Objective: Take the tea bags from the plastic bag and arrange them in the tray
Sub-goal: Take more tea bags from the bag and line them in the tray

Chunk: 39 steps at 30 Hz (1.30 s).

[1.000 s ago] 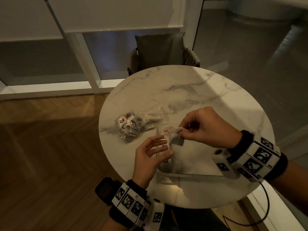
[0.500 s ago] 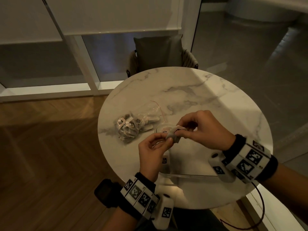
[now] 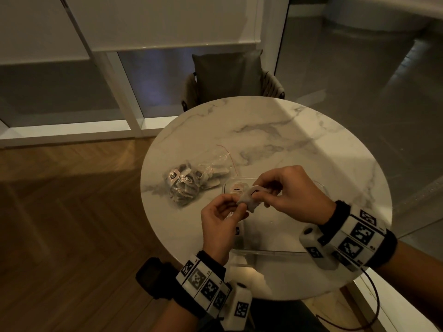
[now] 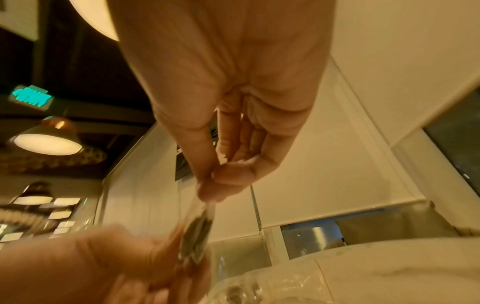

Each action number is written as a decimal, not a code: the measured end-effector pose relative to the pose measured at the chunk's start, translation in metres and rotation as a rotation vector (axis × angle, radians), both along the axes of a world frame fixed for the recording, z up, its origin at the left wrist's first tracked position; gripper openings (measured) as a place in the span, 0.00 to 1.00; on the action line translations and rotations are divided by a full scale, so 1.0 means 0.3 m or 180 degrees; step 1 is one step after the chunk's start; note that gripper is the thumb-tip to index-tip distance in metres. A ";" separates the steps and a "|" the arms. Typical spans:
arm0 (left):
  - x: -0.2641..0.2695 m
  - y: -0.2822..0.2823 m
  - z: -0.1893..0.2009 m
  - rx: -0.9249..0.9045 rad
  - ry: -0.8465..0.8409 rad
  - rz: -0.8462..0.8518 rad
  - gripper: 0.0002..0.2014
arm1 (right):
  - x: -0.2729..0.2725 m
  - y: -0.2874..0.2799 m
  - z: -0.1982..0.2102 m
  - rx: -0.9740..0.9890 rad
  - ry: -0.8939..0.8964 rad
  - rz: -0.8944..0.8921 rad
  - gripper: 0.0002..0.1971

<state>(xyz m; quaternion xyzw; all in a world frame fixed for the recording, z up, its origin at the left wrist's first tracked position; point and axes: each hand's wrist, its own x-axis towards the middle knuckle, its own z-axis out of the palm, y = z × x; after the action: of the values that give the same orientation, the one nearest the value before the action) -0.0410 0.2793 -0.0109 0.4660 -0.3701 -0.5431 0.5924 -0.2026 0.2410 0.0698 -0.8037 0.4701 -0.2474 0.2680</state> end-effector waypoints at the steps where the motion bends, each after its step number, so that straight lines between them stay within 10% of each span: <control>1: -0.001 -0.003 -0.004 -0.0016 -0.0040 0.0072 0.10 | -0.003 -0.004 0.005 0.0022 -0.0049 -0.0058 0.02; 15: 0.006 -0.020 -0.006 0.0161 -0.0303 -0.0290 0.11 | 0.001 -0.070 0.002 0.0444 0.0341 0.0046 0.02; 26: 0.190 -0.032 -0.084 0.0340 -0.1882 -0.0319 0.14 | -0.015 -0.253 -0.099 0.0454 0.1971 0.0059 0.07; 39: 0.214 -0.017 -0.139 0.0697 -0.1602 -0.0565 0.17 | 0.069 -0.292 -0.184 0.0246 0.3105 0.0287 0.07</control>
<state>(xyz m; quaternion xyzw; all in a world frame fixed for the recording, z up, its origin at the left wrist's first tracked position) 0.0232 0.2742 -0.0526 0.6131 -0.4840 -0.4969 0.3782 -0.1819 0.1535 0.0147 -0.8349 0.5144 0.1873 0.0567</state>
